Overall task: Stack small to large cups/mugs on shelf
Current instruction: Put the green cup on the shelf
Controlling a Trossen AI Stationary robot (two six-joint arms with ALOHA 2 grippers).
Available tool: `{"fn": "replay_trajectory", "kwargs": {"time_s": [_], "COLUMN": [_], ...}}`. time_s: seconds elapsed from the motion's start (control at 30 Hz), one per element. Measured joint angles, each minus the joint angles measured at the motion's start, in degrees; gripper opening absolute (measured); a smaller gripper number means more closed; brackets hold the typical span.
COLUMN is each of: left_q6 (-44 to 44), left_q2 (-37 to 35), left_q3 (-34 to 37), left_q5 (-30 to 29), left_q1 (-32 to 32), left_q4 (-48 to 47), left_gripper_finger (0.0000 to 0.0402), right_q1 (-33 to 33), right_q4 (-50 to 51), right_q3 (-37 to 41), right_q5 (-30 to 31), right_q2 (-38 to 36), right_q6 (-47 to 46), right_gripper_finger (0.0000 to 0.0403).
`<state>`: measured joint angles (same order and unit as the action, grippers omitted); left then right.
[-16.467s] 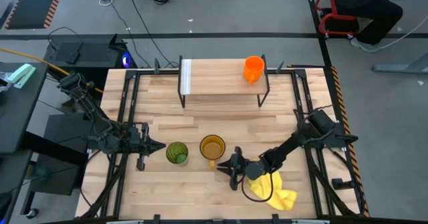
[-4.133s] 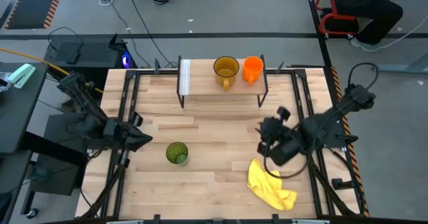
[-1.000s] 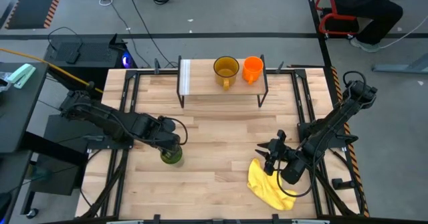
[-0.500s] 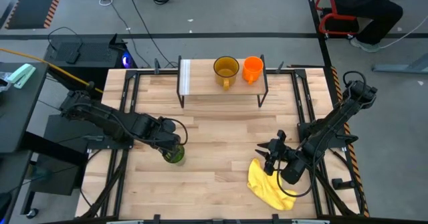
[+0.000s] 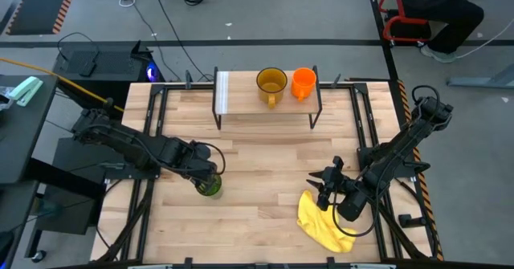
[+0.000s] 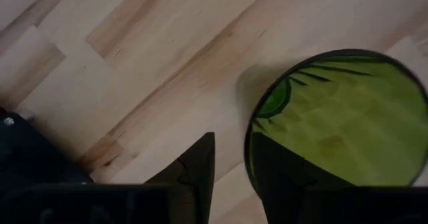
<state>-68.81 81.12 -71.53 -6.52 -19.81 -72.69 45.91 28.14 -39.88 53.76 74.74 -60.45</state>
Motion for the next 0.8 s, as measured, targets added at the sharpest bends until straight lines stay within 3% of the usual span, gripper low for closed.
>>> {"fn": "replay_trajectory", "kwargs": {"time_s": [0.8], "left_q6": [2.01], "left_q2": [3.28], "left_q3": [-0.04], "left_q5": [0.77], "left_q1": [0.15], "left_q4": [2.67], "left_gripper_finger": [0.0086], "right_q1": [0.04], "right_q4": [-0.23], "right_q3": [0.0], "right_q5": [0.0], "right_q2": [0.0], "right_q6": [0.13], "right_gripper_finger": [0.0117]}}
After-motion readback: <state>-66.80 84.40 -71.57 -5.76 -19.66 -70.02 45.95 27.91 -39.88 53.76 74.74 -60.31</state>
